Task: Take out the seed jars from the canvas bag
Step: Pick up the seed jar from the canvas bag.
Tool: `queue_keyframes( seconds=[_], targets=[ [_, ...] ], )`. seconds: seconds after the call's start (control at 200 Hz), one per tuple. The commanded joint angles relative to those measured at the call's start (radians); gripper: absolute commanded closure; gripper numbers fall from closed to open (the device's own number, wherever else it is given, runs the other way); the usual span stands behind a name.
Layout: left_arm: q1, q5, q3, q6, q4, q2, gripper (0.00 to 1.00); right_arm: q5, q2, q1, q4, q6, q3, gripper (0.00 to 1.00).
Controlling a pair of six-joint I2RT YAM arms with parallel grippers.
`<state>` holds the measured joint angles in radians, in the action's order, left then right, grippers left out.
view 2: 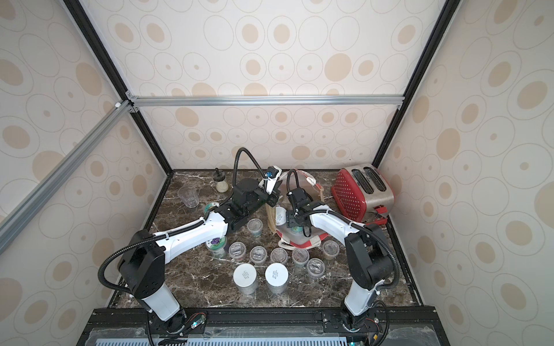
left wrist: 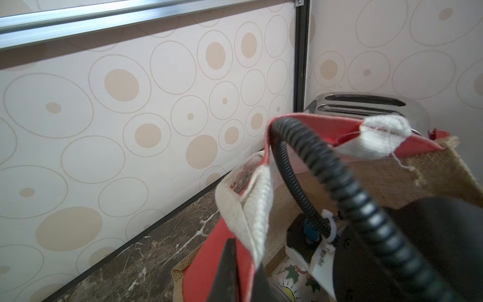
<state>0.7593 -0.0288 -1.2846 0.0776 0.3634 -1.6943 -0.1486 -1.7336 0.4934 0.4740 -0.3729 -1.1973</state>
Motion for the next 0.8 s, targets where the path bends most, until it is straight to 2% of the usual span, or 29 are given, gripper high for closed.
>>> queue_keyframes(
  seconds=[0.0, 0.05, 0.415, 0.505, 0.68, 0.79],
  targets=[
    [0.007, 0.026, -0.036, 0.014, 0.115, 0.030, 1.00, 0.031, -0.021, -0.006, -0.020, 0.008, -0.036, 0.29],
    [0.007, 0.025, -0.038, 0.013, 0.111, 0.027, 1.00, 0.031, -0.016, -0.006, -0.019, 0.006, -0.036, 0.33],
    [-0.015, -0.005, -0.129, -0.080, 0.016, -0.035, 1.00, 0.038, 0.162, -0.008, -0.011, -0.001, -0.023, 0.37],
    [-0.040, 0.009, -0.171, -0.144, -0.028, -0.065, 1.00, 0.051, 0.217, -0.014, -0.009, -0.014, -0.027, 0.38],
    [-0.114, 0.109, -0.274, -0.315, -0.139, -0.138, 1.00, 0.087, 0.325, -0.044, -0.005, -0.044, -0.041, 0.38],
    [-0.147, 0.143, -0.384, -0.396, -0.241, -0.200, 1.00, 0.132, 0.379, -0.078, 0.001, -0.072, -0.056, 0.38]
  ],
)
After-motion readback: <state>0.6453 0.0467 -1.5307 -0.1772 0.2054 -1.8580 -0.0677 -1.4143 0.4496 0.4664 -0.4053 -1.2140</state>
